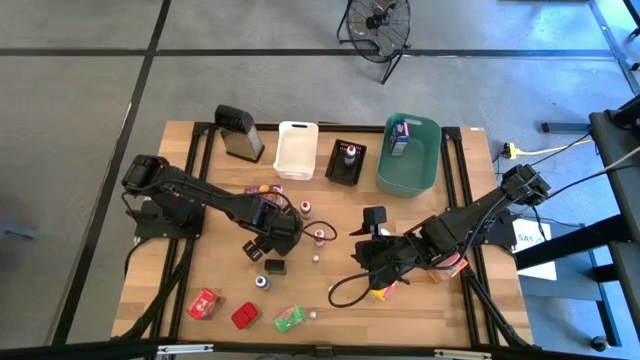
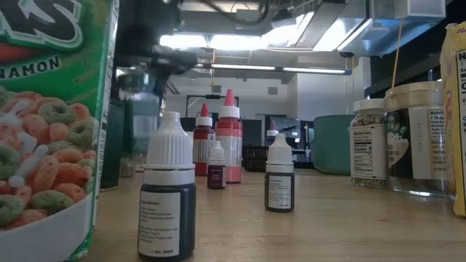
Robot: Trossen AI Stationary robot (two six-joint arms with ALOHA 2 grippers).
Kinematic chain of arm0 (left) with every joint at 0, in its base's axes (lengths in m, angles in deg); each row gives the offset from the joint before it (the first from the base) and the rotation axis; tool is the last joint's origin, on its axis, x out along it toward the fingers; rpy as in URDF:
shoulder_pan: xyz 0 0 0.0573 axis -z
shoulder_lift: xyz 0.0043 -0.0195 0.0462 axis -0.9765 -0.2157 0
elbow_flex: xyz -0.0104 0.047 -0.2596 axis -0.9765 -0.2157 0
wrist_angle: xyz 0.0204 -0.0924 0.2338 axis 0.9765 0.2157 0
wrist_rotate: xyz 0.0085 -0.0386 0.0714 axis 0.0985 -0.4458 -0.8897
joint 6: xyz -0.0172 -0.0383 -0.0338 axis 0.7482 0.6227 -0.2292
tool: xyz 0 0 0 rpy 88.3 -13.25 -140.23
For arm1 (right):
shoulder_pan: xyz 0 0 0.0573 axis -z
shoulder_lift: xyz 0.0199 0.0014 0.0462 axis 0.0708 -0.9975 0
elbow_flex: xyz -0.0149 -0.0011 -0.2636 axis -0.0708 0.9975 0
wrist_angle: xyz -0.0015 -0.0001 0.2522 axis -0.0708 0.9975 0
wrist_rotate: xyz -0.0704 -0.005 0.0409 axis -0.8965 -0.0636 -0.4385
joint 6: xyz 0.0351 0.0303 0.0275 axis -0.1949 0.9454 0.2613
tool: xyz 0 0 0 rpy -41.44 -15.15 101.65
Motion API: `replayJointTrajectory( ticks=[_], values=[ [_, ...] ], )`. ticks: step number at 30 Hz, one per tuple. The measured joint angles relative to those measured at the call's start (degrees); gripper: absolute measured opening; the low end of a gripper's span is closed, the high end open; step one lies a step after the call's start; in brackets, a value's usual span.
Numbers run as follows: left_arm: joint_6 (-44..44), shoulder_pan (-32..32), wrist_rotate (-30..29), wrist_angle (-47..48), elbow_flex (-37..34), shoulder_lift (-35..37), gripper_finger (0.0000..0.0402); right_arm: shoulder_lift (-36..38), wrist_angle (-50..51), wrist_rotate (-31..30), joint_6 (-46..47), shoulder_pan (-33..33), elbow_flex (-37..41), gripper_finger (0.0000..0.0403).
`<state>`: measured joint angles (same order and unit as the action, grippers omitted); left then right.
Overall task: Pick & Place Kitchen Items
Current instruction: Put the green seasoning bottle into the white bin
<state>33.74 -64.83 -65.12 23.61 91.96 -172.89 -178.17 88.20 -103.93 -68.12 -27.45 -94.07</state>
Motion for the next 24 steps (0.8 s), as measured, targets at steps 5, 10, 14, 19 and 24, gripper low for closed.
replayJointTrajectory(
  ticks=[5, 10, 14, 19, 24],
  values=[
    [3.7, 0.0, -3.2, 8.4, 6.4, 0.0, 0.0199, 0.0, 0.1, 2.2, -0.1, 0.0, 0.0, 0.0250],
    [4.6, -2.0, -1.2, 15.6, 13.3, 0.0, 0.0199, 0.0, 0.0, 2.4, -0.2, 0.0, 0.0, 0.0250],
    [4.5, -6.2, -1.2, 21.0, 19.2, 0.0, 0.0200, 0.0, -0.3, 2.4, -0.3, 0.0, 0.0, 0.0250],
    [2.8, -14.1, -1.1, 25.1, 26.6, 0.1, 0.0199, 0.0, -0.3, 2.4, -0.4, 0.0, 0.0, 0.0250],
    [-0.1, -25.0, -0.9, 24.1, 31.3, 0.1, 0.0199, 0.0, -0.3, 2.4, -0.6, 0.0, 0.0, 0.0250]
  ],
)
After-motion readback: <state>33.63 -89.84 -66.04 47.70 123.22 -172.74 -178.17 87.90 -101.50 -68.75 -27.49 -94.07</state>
